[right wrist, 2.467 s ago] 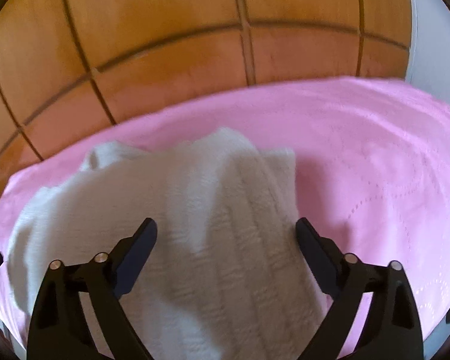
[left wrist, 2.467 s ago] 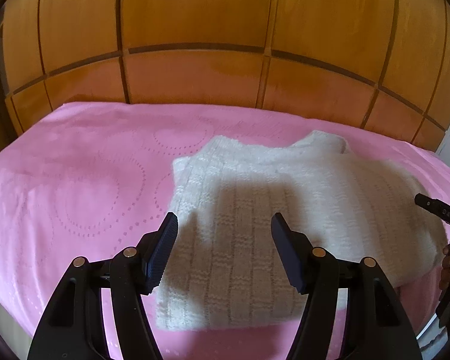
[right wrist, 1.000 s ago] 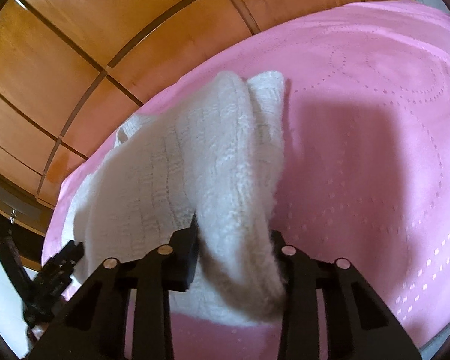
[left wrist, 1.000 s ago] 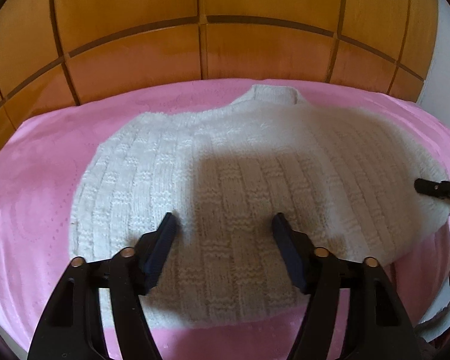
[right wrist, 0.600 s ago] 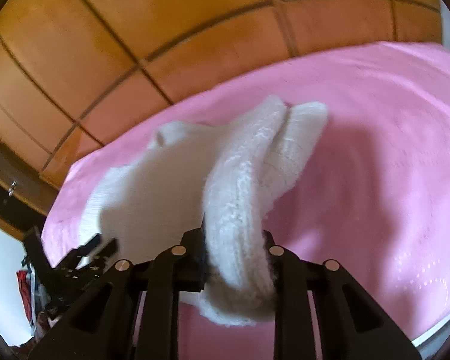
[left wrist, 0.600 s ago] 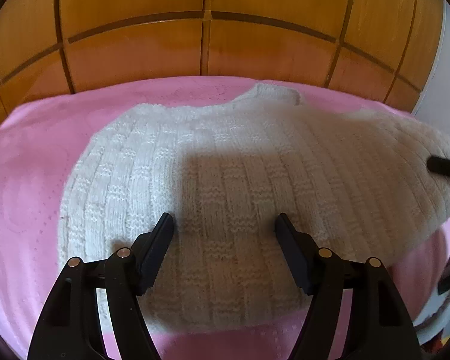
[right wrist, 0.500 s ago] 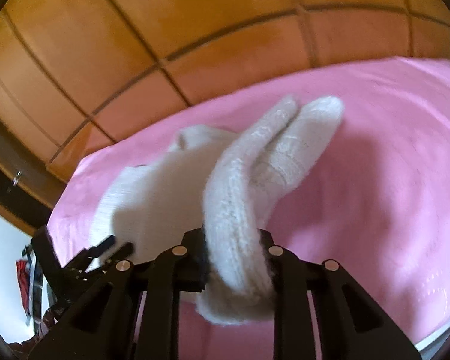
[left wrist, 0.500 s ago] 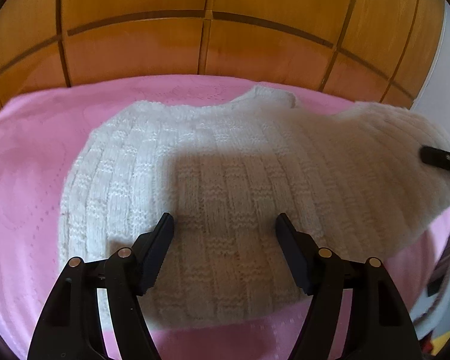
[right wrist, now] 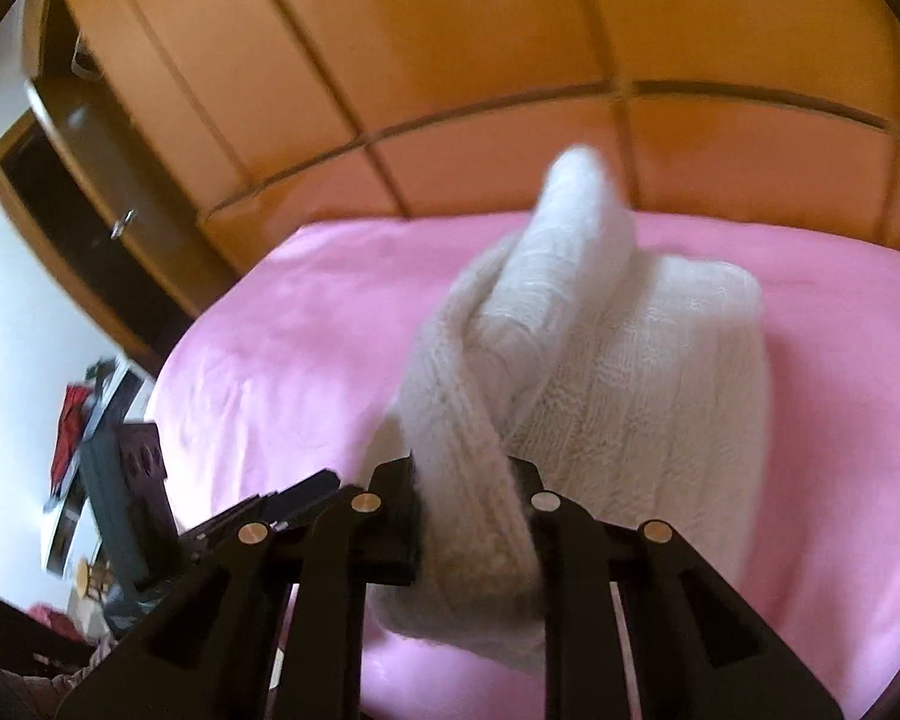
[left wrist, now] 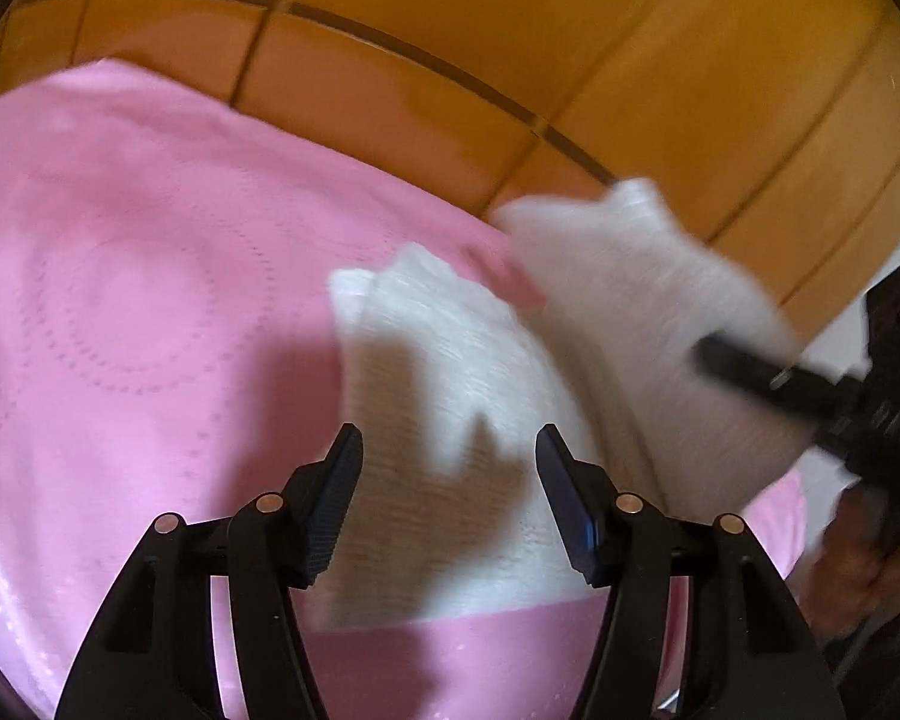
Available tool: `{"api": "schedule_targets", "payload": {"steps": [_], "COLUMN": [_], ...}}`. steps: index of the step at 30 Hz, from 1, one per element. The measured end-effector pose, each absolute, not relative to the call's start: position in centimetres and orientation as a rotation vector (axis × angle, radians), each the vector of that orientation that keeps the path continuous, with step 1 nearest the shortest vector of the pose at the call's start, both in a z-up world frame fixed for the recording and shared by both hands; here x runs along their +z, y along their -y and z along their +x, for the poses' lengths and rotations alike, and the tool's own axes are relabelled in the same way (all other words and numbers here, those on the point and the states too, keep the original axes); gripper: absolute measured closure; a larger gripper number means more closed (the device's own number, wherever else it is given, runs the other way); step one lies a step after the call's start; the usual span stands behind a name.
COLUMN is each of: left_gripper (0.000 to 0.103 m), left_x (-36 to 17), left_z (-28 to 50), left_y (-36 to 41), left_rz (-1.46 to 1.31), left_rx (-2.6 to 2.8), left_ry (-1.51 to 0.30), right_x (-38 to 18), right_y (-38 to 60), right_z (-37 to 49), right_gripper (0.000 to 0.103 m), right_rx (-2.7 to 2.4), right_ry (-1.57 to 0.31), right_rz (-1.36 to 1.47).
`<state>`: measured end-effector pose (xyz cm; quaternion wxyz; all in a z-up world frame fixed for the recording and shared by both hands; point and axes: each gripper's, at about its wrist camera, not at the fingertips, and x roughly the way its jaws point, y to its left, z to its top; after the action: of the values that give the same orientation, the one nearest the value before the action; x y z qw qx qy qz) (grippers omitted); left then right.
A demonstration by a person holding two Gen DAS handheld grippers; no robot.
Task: Fold small clothes
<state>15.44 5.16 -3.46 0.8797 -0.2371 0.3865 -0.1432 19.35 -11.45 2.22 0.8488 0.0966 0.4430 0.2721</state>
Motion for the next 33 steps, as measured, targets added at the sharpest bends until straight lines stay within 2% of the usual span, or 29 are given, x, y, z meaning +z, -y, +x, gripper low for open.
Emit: {"api": "schedule_targets", "payload": {"steps": [5, 6, 7, 8, 9, 10, 11, 18, 23, 27, 28, 29, 31, 33], "left_gripper": [0.044, 0.044, 0.044, 0.043, 0.043, 0.039, 0.034, 0.032, 0.032, 0.032, 0.044, 0.07, 0.084, 0.087], "left_x": [-2.6, -2.3, -2.1, -1.9, -1.8, -1.7, -1.7, -3.1, -4.2, -3.8, -3.6, -3.3, -2.7, -1.3], "left_z": [14.6, 14.5, 14.6, 14.8, 14.9, 14.9, 15.1, 17.9, 20.7, 22.6, 22.8, 23.1, 23.0, 22.0], "left_y": [-7.6, -7.7, -7.7, -7.5, -7.4, -7.4, -7.4, -6.6, -4.1, -2.3, -1.9, -1.4, -0.9, -1.3], "left_rz": [-0.582, -0.596, -0.606, -0.613, -0.625, -0.649, -0.675, -0.833, -0.831, -0.786, -0.751, -0.696, -0.621, -0.566], "left_rx": [-0.321, -0.333, -0.346, -0.361, -0.376, -0.392, -0.406, -0.501, -0.526, -0.517, -0.49, -0.461, -0.435, -0.4], "left_ry": [-0.767, -0.765, -0.763, -0.764, -0.766, -0.772, -0.775, -0.868, -0.97, -1.005, -1.002, -1.005, -0.995, -0.923], "right_x": [-1.1, -1.5, -1.7, -1.7, -1.6, -1.2, -0.7, 0.2, -2.8, -3.8, -3.8, -3.8, -3.8, -4.1], "right_y": [7.4, 7.3, 6.9, 7.0, 7.7, 8.0, 8.7, 18.0, 22.8, 22.1, 21.7, 21.1, 19.7, 17.3], "right_z": [19.3, 19.1, 18.9, 18.6, 18.3, 17.9, 17.2, 14.2, 13.9, 14.2, 14.2, 14.2, 14.4, 14.5], "right_gripper": [0.088, 0.085, 0.08, 0.065, 0.057, 0.053, 0.053, 0.042, 0.042, 0.042, 0.041, 0.041, 0.04, 0.039], "right_rx": [0.616, 0.621, 0.634, 0.659, 0.698, 0.711, 0.722, 0.56, 0.377, 0.381, 0.387, 0.404, 0.432, 0.443], "right_ry": [-0.996, -0.996, -0.985, -0.979, -0.975, -0.962, -0.938, -0.854, -0.885, -0.893, -0.891, -0.889, -0.89, -0.897], "right_rz": [0.161, 0.147, 0.139, 0.15, 0.187, 0.207, 0.217, 0.284, 0.309, 0.276, 0.263, 0.251, 0.225, 0.174]}}
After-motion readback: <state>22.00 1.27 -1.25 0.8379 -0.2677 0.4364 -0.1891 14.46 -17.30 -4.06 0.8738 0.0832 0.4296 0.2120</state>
